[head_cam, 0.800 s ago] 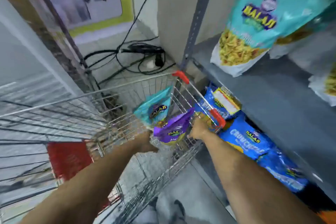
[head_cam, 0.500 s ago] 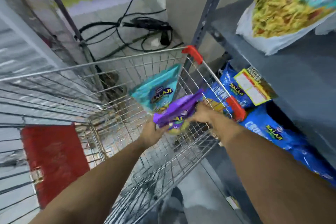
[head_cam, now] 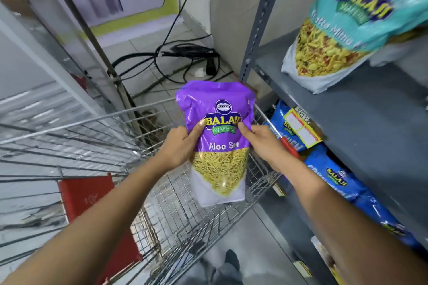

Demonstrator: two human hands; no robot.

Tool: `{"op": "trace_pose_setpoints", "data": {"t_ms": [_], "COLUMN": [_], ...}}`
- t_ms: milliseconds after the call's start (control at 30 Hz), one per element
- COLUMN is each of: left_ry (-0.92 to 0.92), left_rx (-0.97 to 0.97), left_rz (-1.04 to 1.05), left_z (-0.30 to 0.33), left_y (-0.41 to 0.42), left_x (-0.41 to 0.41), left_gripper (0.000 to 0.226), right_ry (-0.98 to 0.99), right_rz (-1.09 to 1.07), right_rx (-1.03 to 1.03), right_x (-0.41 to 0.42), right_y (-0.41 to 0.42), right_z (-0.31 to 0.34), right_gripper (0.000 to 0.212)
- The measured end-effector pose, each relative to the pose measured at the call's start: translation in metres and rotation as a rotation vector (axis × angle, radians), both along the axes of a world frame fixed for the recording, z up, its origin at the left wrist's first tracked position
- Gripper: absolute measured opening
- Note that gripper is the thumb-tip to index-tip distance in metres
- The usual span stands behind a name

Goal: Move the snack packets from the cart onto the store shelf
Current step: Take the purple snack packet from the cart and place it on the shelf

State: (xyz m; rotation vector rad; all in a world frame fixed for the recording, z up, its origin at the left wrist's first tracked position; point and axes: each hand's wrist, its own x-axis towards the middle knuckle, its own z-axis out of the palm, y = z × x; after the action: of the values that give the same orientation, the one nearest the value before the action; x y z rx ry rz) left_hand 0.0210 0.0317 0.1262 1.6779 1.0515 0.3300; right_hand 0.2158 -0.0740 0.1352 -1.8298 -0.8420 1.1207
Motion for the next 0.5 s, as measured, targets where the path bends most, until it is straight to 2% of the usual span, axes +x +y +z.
{"op": "trace_pose_setpoints", "data": {"t_ms": [100,233,333,400,500], "left_ry": [-0.001,-0.048,-0.122,-0.181,-0.212], "left_rx": [0.040,0.071,0.071,0.061,0.105], "left_rz": [-0.072,-0.204,-0.344,-0.429,-0.551], "left_z": [0.052,0.101,0.125,0.134,0.149], "left_y": [0.002,-0.010,-0.035,-0.059,-0.106], "left_x": [0.012,0.042,0.081,0.114,0.166], "left_gripper": [0.081,0.093,0.078,0.065,0.064], "right_ry": [-0.006,-0.061,-0.074,-0.107,-0.173], "right_rz": [-0.080,-0.204,-0.329,-0.452,-0.640], "right_rx": [0.118,0.165,0.203,0.219,0.230], "right_x": [0.002,0.015,0.029,0.043,0.064], "right_y": [-0.018,-0.053,-0.097,-0.135,-0.198], "right_z": [0.045,0.093,0.119,0.134,0.153], "right_gripper": [0.057,0.070,0.083,0.078,0.071]}}
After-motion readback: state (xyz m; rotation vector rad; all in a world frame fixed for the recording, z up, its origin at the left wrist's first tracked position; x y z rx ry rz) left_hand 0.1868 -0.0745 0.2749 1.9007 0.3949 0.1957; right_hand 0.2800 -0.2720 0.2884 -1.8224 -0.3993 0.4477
